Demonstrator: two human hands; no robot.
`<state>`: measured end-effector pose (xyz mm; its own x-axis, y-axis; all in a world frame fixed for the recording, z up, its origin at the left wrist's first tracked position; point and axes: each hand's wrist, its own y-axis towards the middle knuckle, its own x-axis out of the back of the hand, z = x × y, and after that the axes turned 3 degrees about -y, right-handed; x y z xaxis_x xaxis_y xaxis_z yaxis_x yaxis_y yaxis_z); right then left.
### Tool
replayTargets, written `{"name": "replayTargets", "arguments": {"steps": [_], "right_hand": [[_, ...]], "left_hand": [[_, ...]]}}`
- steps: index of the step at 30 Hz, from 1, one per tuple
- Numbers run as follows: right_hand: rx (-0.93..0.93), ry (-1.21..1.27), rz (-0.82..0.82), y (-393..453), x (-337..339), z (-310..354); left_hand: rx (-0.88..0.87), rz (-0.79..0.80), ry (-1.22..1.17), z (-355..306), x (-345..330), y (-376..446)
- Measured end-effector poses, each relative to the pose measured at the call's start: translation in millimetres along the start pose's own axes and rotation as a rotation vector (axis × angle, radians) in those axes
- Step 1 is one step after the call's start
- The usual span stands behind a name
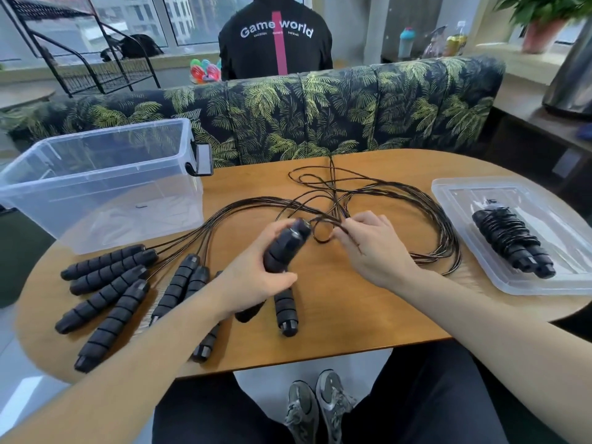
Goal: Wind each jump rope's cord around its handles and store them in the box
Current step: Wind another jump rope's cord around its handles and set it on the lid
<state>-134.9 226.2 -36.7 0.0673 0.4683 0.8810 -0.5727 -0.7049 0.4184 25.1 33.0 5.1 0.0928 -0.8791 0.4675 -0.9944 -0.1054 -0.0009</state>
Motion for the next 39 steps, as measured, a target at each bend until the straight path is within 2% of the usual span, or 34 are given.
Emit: {"name": "replayTargets", "arguments": {"steps": [2, 4, 7, 11, 13, 14, 17, 18, 21, 24, 26, 28, 29, 31, 35, 37, 39], "right_hand": [[-0.032, 0.250, 0.032, 0.0, 7.6, 14.9], [-0.122, 0.550, 0.142, 4.6, 16.1, 34.4], [-0.285, 0.828, 0.174, 15.6, 29.4, 55.8], [-0.537, 1.330, 0.269, 27.1, 36.2, 64.4], [-0.623, 1.420, 0.249, 29.7, 38.3, 63.5], [-0.634, 1.357, 0.240, 29.6, 38.9, 63.6], [-0.509, 0.912, 0.186, 26.4, 39.6, 66.1], [-0.487, 0.917, 0.157, 25.7, 38.6, 66.0], [-0.446, 1.187, 0.132, 20.9, 37.2, 66.1], [-0.338, 1.313, 0.201, 9.8, 20.9, 61.1], [-0.201, 1.114, 0.308, -0.1, 3.7, 50.5], [-0.066, 0.676, 0.420, -4.3, -7.8, 33.6], [-0.016, 0.483, 0.463, -4.9, -11.0, 23.5], [0.025, 0.260, 0.474, -3.0, -17.6, 1.3], [-0.050, 0.178, 0.441, 2.3, -13.7, -17.5], [-0.098, 0.266, 0.417, 6.0, -6.4, -6.2], [-0.157, 0.429, 0.327, 12.6, 0.8, 9.9]], "left_hand": [[0.091, -0.132, -0.163, 4.6, -6.7, 5.5], [0.188, -0.172, -0.280, 6.7, -14.8, 12.1], [0.224, -0.119, -0.463, 1.5, -25.9, 19.0], [0.254, -0.069, -0.802, -10.6, -40.9, 21.6], [0.274, -0.067, -0.848, -11.0, -47.0, 23.7], [0.253, -0.070, -0.816, -9.5, -48.6, 25.9], [0.186, -0.030, -0.742, -9.7, -50.3, 27.0], [0.183, -0.024, -0.755, -9.4, -49.7, 26.5], [0.149, -0.065, -0.831, -10.5, -45.0, 25.1], [0.113, -0.146, -1.095, -20.8, -37.6, 23.9], [0.116, -0.203, -1.277, -25.3, -28.2, 22.8], [0.120, -0.249, -1.412, -23.1, -15.3, 19.5], [0.121, -0.267, -1.452, -20.2, -8.2, 17.3], [0.148, -0.294, -1.470, -12.1, 5.4, 12.0], [0.164, -0.402, -1.405, -3.0, 18.3, 1.6], [0.153, -0.478, -1.328, -1.2, 16.2, -1.4], [0.175, -0.478, -1.259, -0.2, 6.4, -2.7]]}}
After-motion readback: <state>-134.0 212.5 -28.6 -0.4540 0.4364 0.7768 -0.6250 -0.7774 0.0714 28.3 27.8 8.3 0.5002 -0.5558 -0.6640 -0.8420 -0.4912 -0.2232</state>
